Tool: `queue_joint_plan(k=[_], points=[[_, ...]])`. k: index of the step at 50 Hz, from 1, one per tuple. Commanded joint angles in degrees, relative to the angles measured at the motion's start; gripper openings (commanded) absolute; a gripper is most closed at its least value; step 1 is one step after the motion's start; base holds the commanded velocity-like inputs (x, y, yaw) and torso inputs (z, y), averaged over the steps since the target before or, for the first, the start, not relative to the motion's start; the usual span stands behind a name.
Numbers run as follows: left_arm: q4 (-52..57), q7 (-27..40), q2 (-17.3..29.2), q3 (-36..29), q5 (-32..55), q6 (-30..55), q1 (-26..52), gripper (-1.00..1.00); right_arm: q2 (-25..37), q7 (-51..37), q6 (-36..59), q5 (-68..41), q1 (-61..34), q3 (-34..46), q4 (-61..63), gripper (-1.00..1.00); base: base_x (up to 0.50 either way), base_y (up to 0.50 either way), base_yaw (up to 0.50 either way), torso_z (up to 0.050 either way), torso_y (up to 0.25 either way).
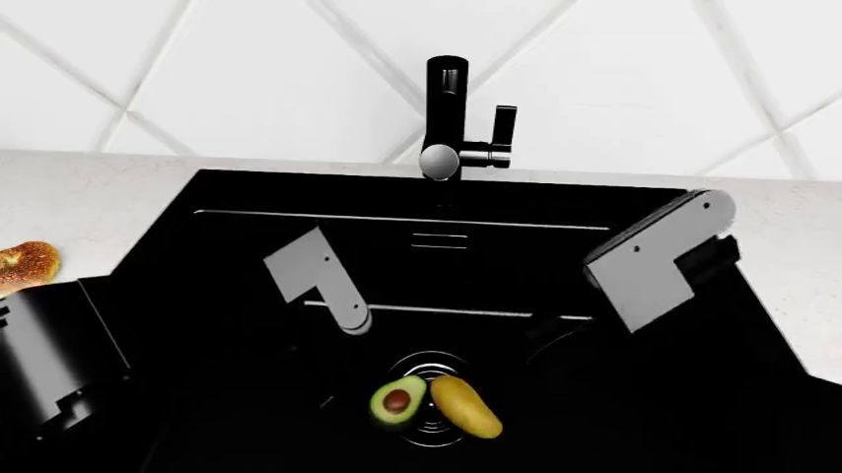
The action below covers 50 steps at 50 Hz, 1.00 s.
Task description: Pick up the fruits and vegetables and place them in the sink. Turn on the sink faucet to wash them. Then turn the sink off and put them in the tray.
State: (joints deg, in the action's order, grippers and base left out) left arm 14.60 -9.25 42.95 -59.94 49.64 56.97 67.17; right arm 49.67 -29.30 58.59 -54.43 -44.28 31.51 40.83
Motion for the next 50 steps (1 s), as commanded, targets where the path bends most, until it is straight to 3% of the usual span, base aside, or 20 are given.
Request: queue_joint_plan(k=[1,9,17,29,43,50], points=[[-0.2,0.9,-0.4,0.1,0.3,0.3,-0.4,1.0,3.1,-11.5,-8.0,2.0,6.0,-10.0,4.9,1.0,0.0,0.0,0.0,0.0,0.0],[-1.0,1.8,-0.9,1.6,1.4,-0.1,-0.6,1.0,-2.4,-11.3,-10.0,5.1,-1.0,-10.2,-0.2,1.0,0.0,0.0,0.0,0.0,0.0],[-0.1,2.2,-0.1,2.2,1.8,-0.5,-0.8,1.0,-7.8,-5.0,-12.1,3.3,-8.3,-10.6,-10.7,1.0,0.0,0.0,0.0,0.0,0.0],[-0.7,2.1,-0.8,2.0,1.2,-1.1,-0.5,1.0,-17.3,2.8,-15.3,14.5,-18.2,-0.1,-31.4,1.0,0.0,0.0,0.0,0.0,0.0],[-0.8,2.1,-0.8,2.0,1.2,-1.3,-0.5,1.0,-18.1,3.4,-16.0,15.4,-18.7,0.8,-33.2,1.0,0.0,0.0,0.0,0.0,0.0],[-1.1,1.7,-1.3,1.4,0.7,-1.1,0.0,1.0,-19.4,10.5,-23.7,15.6,-19.6,-0.6,-40.9,1.0,0.0,0.0,0.0,0.0,0.0]])
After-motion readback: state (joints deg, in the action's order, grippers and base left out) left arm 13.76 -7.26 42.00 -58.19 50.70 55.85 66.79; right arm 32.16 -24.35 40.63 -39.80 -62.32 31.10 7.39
